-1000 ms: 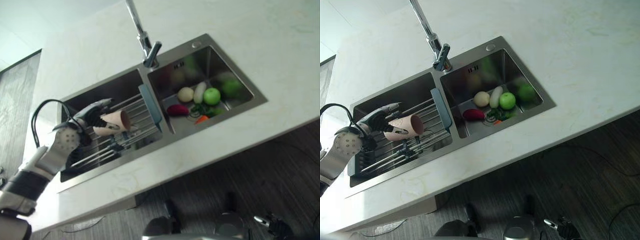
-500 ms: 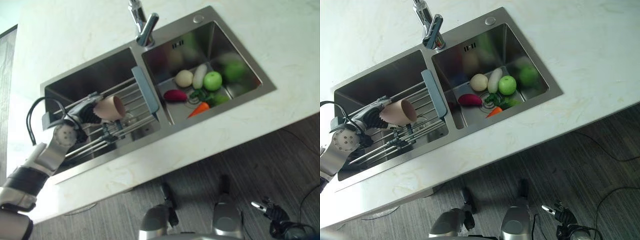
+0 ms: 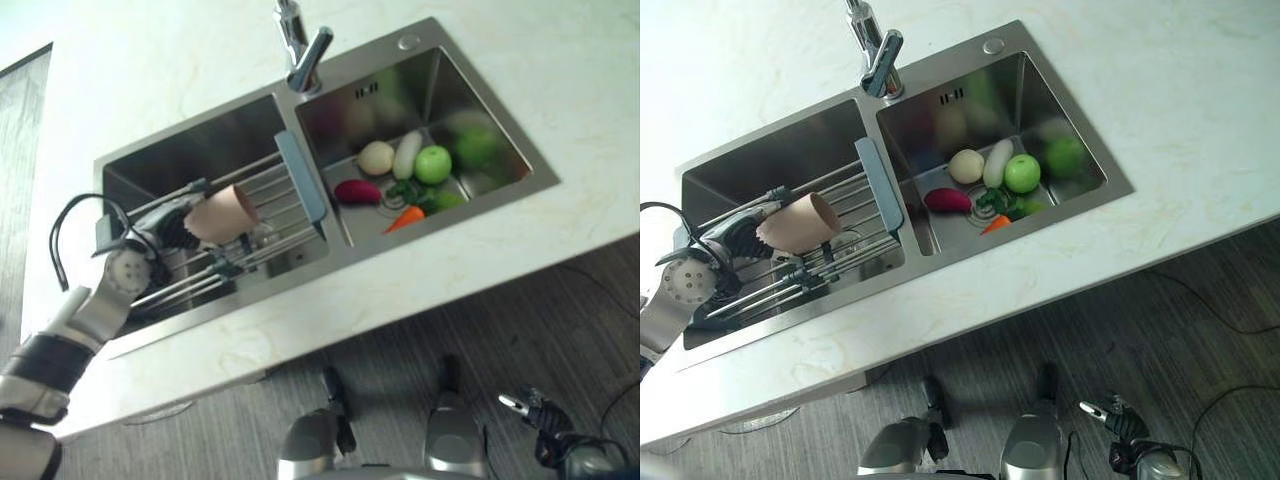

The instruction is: Place the dishes in the dishwasher.

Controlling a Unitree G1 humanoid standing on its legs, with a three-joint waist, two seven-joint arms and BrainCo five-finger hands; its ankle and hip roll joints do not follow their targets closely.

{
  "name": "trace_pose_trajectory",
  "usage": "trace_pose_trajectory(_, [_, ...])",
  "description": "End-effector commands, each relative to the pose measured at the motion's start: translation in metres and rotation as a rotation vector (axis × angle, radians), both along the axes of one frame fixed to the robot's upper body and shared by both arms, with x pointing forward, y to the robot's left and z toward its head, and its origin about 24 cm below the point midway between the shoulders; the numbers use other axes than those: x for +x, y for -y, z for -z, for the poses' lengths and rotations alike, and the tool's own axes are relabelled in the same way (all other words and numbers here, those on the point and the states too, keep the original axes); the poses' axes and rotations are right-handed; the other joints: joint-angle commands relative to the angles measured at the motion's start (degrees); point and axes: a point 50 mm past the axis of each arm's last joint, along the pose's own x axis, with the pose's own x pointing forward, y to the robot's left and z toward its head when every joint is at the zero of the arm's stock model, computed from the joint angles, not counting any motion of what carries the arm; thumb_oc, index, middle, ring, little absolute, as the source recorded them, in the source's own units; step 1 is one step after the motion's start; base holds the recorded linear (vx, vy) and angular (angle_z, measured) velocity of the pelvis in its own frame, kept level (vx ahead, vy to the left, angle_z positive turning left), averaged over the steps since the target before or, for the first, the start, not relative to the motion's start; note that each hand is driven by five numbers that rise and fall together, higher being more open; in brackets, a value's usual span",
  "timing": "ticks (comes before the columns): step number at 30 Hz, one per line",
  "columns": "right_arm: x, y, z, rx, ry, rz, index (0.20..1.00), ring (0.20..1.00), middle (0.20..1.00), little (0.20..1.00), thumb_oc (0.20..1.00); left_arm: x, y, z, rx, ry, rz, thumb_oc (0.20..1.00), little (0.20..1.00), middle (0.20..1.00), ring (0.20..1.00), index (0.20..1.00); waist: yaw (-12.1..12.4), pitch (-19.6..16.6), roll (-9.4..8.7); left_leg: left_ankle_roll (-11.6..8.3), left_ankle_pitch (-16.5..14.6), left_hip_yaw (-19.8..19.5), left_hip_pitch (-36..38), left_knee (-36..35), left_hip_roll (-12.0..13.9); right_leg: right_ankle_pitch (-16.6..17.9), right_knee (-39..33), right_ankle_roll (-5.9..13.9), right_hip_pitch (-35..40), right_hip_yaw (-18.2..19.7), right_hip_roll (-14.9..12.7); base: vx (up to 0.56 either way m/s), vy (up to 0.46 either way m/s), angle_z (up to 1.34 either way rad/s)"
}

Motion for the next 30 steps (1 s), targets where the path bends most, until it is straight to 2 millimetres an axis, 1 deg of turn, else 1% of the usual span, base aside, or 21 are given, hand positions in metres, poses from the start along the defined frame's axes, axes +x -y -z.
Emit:
trace_pose_trajectory(1, [-0.001, 0.002, -0.002, 0.028, 0.033, 0.037, 1.0, 1.0, 1.0, 1.0, 1.0, -0.001, -0.023, -0.028, 0.086, 0.073, -0.076, 1.0, 1.0, 1.0, 1.0, 1.0, 0.57, -1.46, -1.78, -1.68, -3.37, -4.94, -3.28, 3.54, 2.78, -5.82, 8.42, 4.41, -2.77, -3.99, -4.56, 0.0, 0.0, 0.0])
trace_pose_trajectory(6, [0.004, 0.004, -0.005, 0.023, 0.05, 0.035, 1.0, 1.0, 1.0, 1.0, 1.0, 0.001, -0.024, -0.029, 0.079, 0.098, -0.082, 1.0, 1.0, 1.0, 1.0, 1.0, 0.37, -0.64, -1.95, -1.87, -3.11, -4.71, -3.98, 3.53, 2.96, -5.75, 8.67, 4.46, -3.63, -3.87, -4.66, -0.04, 0.031, 0.01])
trace_pose_trajectory(9, [0.006, 0.004, -0.006, 0.026, 0.059, 0.033, 1.0, 1.0, 1.0, 1.0, 1.0, 0.004, -0.024, -0.034, 0.075, 0.127, -0.091, 1.0, 1.0, 1.0, 1.0, 1.0, 0.34, -0.16, -2.23, -1.95, -2.92, -4.57, -4.51, 3.45, 3.09, -5.67, 8.83, 4.47, -4.33, -3.81, -4.59, -0.05, 0.006, -0.01])
trace_pose_trajectory(10, [0.007, 0.003, -0.006, 0.03, 0.065, 0.032, 1.0, 1.0, 1.0, 1.0, 1.0, 0.007, -0.023, -0.037, 0.07, 0.166, -0.096, 1.0, 1.0, 1.0, 1.0, 1.0, 0.21, 0.24, -2.49, -1.98, -2.88, -4.48, -4.76, 3.43, 3.17, -5.65, 8.97, 4.48, -4.74, -3.7, -4.56, -0.04, -0.01, 0.0])
trace_pose_trajectory(14, [0.008, 0.001, -0.006, 0.033, 0.074, 0.031, 1.0, 1.0, 1.0, 1.0, 1.0, 0.01, -0.021, -0.041, 0.069, 0.206, -0.099, 1.0, 1.0, 1.0, 1.0, 1.0, 0.13, 0.52, -2.74, -2.06, -2.78, -4.37, -5.28, 3.56, 3.31, -5.6, 9.09, 4.49, -5.25, -3.59, -4.5, -0.01, -0.004, 0.0])
trace_pose_trajectory(21, [0.018, -0.002, -0.009, 0.04, 0.101, 0.026, 1.0, 1.0, 1.0, 1.0, 1.0, 0.015, -0.015, -0.044, 0.07, 0.218, -0.089, 1.0, 1.0, 1.0, 1.0, 1.0, -0.08, 1.23, -3.15, -2.39, -2.47, -4.13, -6.07, 3.6, 3.66, -5.4, 9.15, 4.49, -6.28, -3.36, -4.35, 0.0, 0.0, 0.0])
trace_pose_trajectory(30, [0.022, 0.0, -0.011, 0.042, 0.117, 0.026, 1.0, 1.0, 1.0, 1.0, 1.0, 0.018, -0.014, -0.048, 0.06, 0.222, -0.095, 1.0, 1.0, 1.0, 1.0, 1.0, -0.31, 2.51, -3.43, -2.7, -2.16, -3.77, -7.47, 3.91, 4.14, -5.15, 9.76, 4.49, -8.23, -3.16, -4.35, 0.0, 0.0, 0.0])
